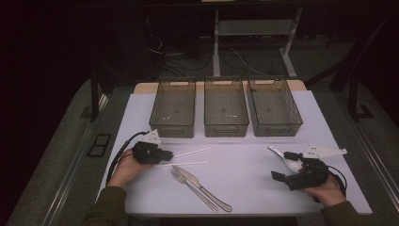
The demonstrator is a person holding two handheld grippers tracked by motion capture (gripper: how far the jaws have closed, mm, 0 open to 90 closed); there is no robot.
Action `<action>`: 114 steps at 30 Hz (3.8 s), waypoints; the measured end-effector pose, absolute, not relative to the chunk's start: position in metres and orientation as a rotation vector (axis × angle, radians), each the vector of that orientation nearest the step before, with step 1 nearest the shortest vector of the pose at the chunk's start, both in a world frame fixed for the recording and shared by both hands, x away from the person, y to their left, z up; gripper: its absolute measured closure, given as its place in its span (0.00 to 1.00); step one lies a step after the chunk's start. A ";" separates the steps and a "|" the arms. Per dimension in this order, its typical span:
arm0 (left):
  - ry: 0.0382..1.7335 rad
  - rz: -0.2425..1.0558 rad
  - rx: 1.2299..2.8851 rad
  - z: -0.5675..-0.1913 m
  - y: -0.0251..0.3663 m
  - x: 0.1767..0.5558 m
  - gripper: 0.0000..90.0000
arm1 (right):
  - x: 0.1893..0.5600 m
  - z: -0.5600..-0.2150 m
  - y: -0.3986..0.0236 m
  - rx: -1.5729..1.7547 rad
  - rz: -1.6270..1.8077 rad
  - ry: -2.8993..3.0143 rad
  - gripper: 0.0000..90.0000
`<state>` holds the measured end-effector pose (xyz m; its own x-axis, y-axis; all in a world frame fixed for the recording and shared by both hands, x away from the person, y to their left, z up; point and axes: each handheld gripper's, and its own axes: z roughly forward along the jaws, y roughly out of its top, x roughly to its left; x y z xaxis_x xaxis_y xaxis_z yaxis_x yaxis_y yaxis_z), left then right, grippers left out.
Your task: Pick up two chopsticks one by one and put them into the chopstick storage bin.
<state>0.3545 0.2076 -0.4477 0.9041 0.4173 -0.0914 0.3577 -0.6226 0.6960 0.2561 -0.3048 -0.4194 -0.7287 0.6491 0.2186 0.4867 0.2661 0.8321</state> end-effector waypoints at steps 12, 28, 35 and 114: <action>0.520 0.103 2.296 -0.447 0.205 0.354 0.94 | 0.256 -0.419 -0.305 1.071 1.459 2.364 0.04; 0.484 0.199 2.208 -0.424 0.204 0.353 0.94 | 0.256 -0.419 -0.304 1.077 1.458 2.365 0.04; 0.494 0.226 2.131 -0.409 0.203 0.355 0.94 | 0.256 -0.419 -0.304 1.077 1.460 2.366 0.04; 0.920 0.352 2.202 -0.391 0.194 0.485 0.92 | 0.257 -0.420 -0.307 1.099 1.478 2.364 0.04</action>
